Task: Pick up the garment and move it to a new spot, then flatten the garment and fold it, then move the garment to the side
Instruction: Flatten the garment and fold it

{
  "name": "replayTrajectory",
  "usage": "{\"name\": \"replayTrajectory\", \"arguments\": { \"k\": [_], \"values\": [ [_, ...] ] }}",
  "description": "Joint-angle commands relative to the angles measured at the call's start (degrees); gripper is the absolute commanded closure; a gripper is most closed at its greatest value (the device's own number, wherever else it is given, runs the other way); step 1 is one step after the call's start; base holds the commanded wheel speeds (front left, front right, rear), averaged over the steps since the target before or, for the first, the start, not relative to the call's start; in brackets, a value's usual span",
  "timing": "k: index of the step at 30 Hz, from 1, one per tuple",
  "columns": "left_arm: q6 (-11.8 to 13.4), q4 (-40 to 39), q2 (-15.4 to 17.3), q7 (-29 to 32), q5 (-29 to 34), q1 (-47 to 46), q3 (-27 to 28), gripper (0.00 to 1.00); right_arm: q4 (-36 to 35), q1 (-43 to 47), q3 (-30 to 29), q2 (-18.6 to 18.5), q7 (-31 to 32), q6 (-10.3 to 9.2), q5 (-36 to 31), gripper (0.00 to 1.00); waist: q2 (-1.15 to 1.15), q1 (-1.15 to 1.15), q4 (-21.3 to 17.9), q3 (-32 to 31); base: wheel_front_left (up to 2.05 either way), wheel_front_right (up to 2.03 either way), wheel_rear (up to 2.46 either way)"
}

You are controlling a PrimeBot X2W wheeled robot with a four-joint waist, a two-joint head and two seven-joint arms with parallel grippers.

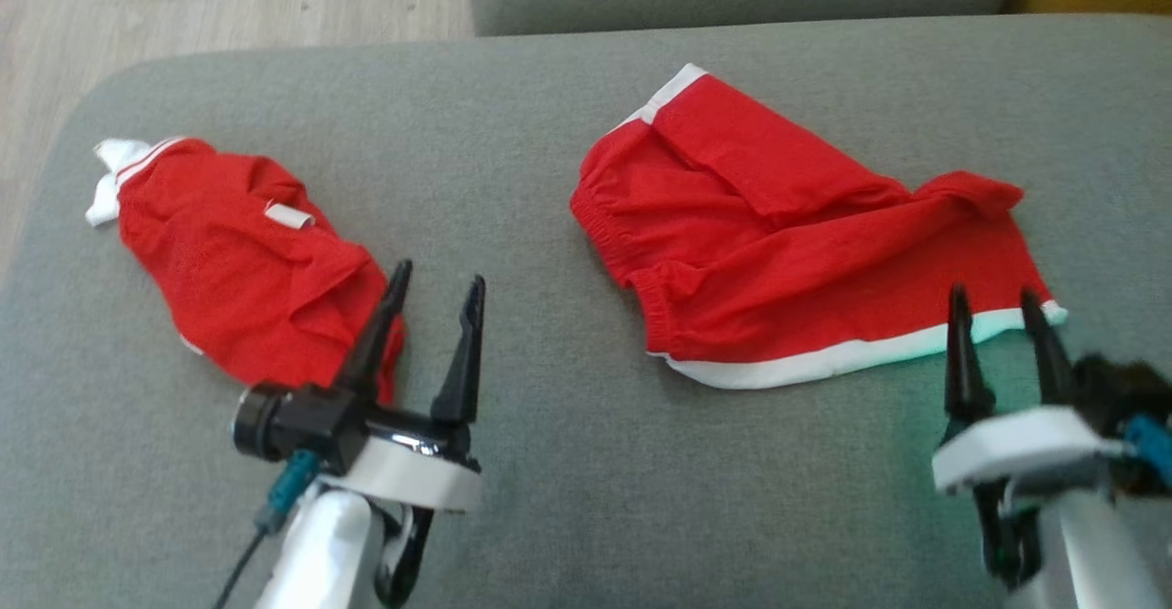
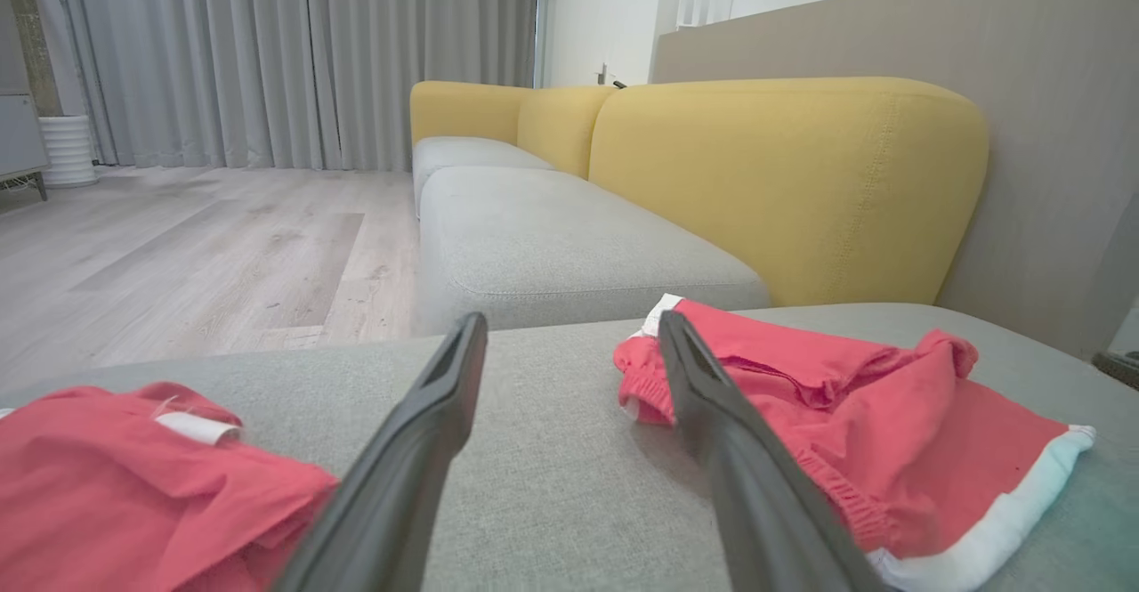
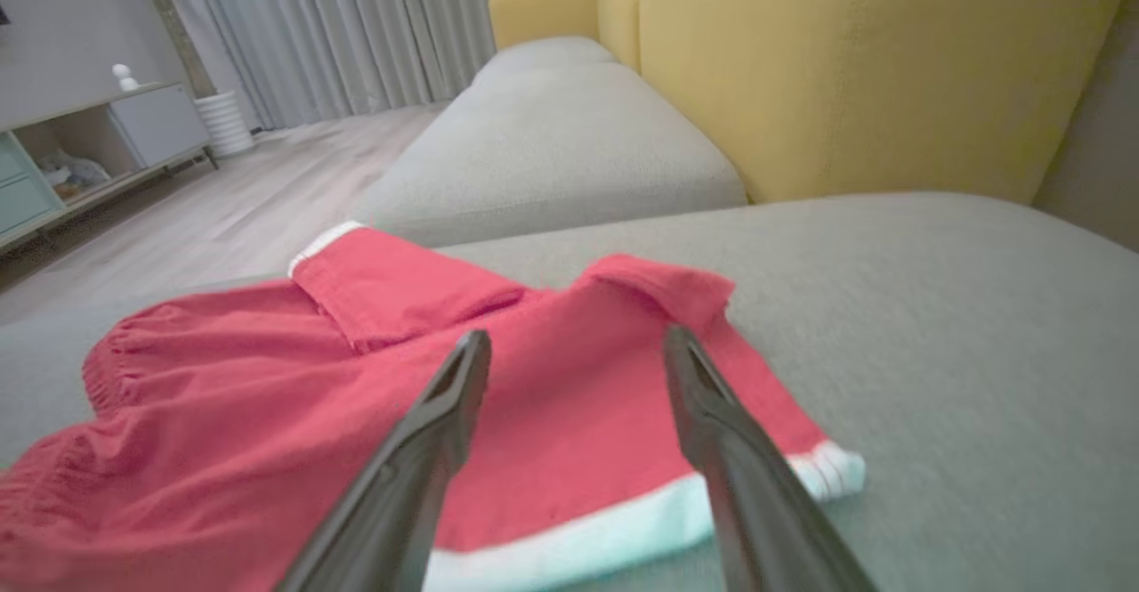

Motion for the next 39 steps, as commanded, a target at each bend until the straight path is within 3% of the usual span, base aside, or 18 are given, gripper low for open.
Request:
{"name": "replayTrajectory", "arguments": {
  "k": [1,10,22,28,39],
  "values": [
    [0.5,-1.8,0.1,-0.4,-0.5,-0.3,0.9,0.00,-2.2,1.0,1.8,-0.2,-1.1,-0.04,1.3,0.00,0.00,0.01,-0.8,-0.8,0.00,0.00,0.00],
    [-0.3,0.8,0.7,-0.4,0.1,-0.9,-5.1,0.00,-3.2,2.2,1.7,-0.2,-2.0,-0.04,2.4,0.00,0.00,0.01,-3.0,-0.4,0.00,0.00,0.00],
    [-0.5,8.9,5.5,2.8,-7.6,-10.6,-24.1,0.00,-2.2,0.6,2.5,-0.2,-2.9,-0.04,2.6,0.00,0.00,0.01,-6.6,3.6,0.00,0.00,0.00],
    [-0.5,13.7,7.2,3.0,-8.5,-14.8,-27.5,0.00,-1.5,-0.5,3.2,-0.2,-3.5,-0.04,3.1,0.00,0.00,0.01,-8.9,5.4,0.00,0.00,0.00],
    [-0.5,18.8,7.0,1.1,-9.0,-18.3,-30.1,0.00,-0.6,-1.3,3.6,-0.2,-4.4,-0.04,3.5,0.00,0.00,0.01,-10.6,7.2,0.00,0.00,0.00]
  ]
}}
